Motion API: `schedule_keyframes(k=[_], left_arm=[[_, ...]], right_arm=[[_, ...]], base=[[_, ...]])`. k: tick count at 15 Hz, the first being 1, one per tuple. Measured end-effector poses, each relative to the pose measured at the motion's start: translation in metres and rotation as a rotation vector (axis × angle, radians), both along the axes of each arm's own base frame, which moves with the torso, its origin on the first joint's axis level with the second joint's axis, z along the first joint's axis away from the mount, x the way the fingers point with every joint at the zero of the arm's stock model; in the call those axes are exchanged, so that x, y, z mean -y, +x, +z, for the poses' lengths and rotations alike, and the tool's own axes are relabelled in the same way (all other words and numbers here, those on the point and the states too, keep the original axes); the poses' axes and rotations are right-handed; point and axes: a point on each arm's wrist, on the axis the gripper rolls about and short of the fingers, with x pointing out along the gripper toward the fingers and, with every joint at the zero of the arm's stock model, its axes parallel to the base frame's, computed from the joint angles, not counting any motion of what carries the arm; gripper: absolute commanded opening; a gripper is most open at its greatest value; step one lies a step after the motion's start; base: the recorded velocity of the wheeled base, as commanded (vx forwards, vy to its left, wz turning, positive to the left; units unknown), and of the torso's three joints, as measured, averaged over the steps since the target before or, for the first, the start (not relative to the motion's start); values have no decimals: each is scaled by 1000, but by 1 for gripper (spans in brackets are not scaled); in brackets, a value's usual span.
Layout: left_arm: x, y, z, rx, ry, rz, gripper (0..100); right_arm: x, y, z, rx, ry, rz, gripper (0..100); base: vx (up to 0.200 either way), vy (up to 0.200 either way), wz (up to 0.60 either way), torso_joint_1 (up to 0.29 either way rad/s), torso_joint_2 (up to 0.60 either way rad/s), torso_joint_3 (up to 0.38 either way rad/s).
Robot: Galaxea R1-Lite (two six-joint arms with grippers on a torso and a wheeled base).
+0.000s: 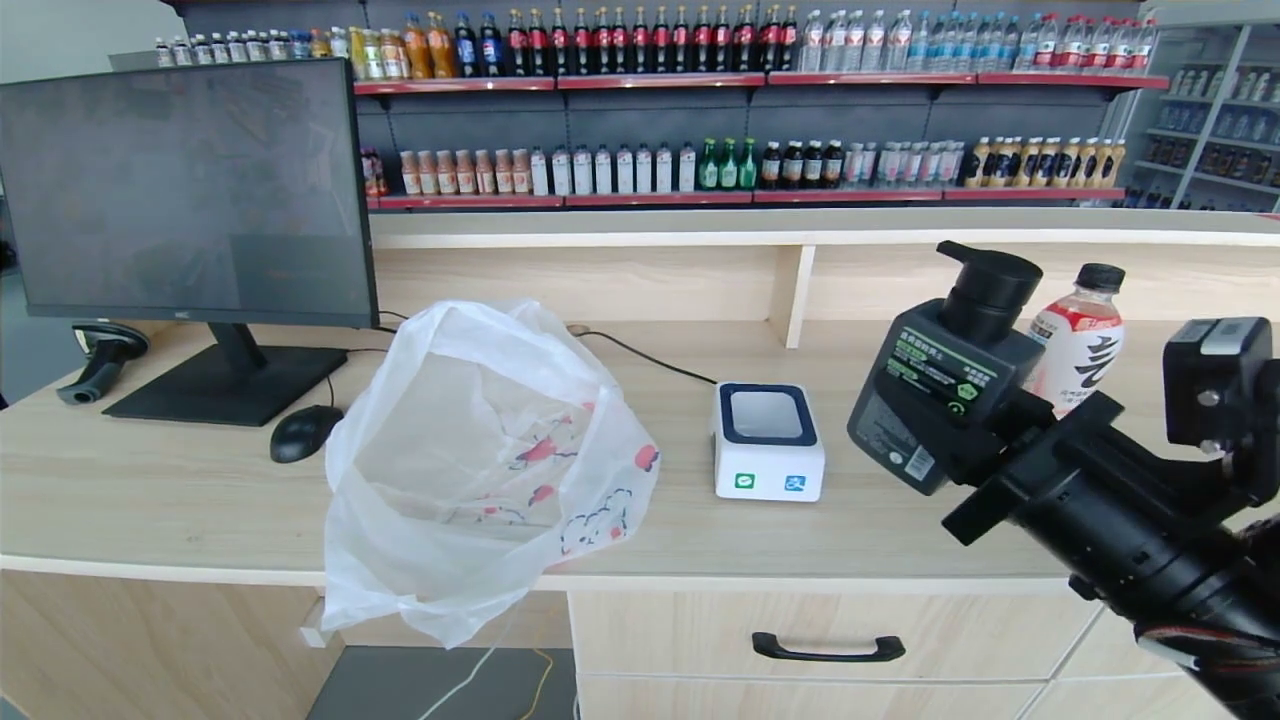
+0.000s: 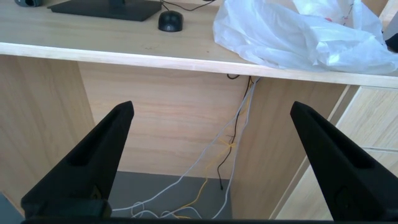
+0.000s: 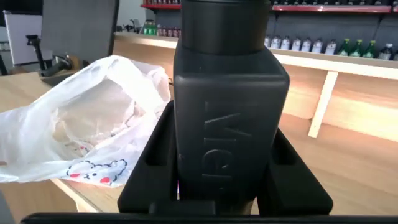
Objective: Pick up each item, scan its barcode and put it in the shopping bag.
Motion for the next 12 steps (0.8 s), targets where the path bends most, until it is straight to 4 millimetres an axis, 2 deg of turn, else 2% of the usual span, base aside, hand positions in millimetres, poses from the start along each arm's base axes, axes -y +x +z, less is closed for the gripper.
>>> schedule_keyframes(k=[2, 5, 11, 12], left_arm=[[0, 0, 0, 0, 0, 0, 100], [0, 0, 0, 0, 1, -1, 100], [0, 0, 0, -1, 0, 0, 100], [0, 0, 0, -2, 0, 0, 100]], right_arm=[[1, 0, -4, -56, 57, -35, 0], [5, -3, -11, -84, 46, -46, 0], [13, -11, -14, -105, 56, -49, 0], [12, -11, -13, -102, 59, -49, 0]], base=[[0, 0, 0, 0, 0, 0], [-200, 0, 0, 7, -1, 2], [0, 0, 0, 0, 0, 0], [0, 200, 0, 12, 7, 2]])
